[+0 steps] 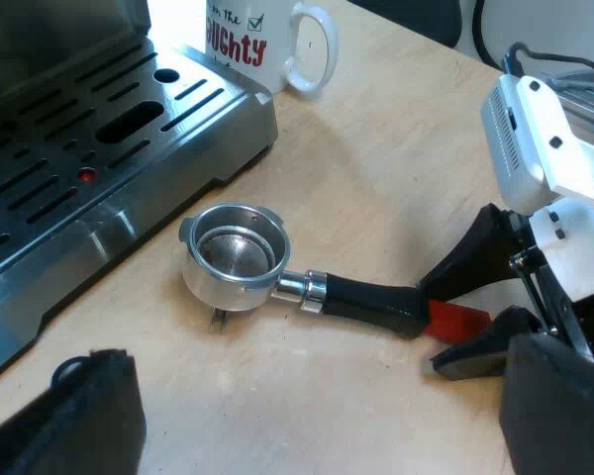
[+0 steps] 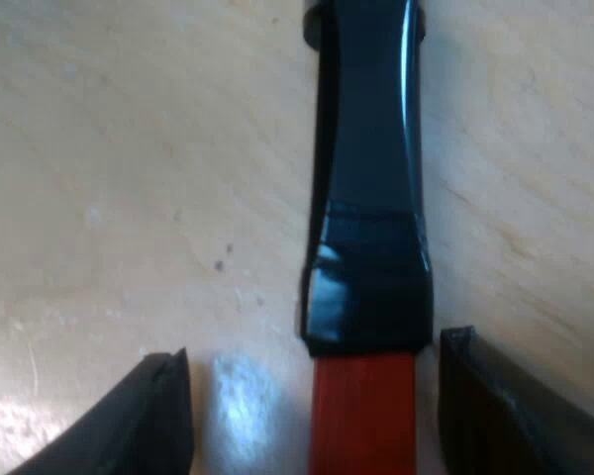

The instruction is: Grind coffee beans and then tamp

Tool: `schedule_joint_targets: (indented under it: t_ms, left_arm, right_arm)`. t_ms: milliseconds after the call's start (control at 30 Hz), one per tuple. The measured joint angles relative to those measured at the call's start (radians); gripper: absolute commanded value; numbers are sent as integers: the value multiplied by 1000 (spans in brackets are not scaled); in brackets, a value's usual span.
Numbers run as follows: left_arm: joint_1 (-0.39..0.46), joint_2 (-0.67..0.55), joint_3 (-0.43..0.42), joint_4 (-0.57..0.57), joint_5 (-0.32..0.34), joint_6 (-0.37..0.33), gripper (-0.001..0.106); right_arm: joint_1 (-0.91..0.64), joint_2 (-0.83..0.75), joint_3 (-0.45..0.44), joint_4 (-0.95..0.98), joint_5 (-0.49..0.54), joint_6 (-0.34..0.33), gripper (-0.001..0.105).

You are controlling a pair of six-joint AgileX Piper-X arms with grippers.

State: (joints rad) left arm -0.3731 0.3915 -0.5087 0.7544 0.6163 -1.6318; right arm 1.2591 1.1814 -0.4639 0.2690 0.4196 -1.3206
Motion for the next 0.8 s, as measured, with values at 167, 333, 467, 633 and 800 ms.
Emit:
schedule_joint_targets:
  t_ms: [167,333,467,633,800]
  left_arm:
    - [0,0,0,0,0,0,76]
    - [0,0,0,0,0,0,76]
    - [0,0,0,0,0,0,76]
    - [0,0,0,0,0,0,76]
    - [0,0,0,0,0,0,76]
  right_arm:
    - [0,3,-120,192,-4,0,56]
    - [0,-16,-210,303,-4,0,56]
    - [0,-50,-239,316,-4,0,56]
    - [0,-136,-265,320,20,0,56]
    - [0,-200,-274,324,36,0,56]
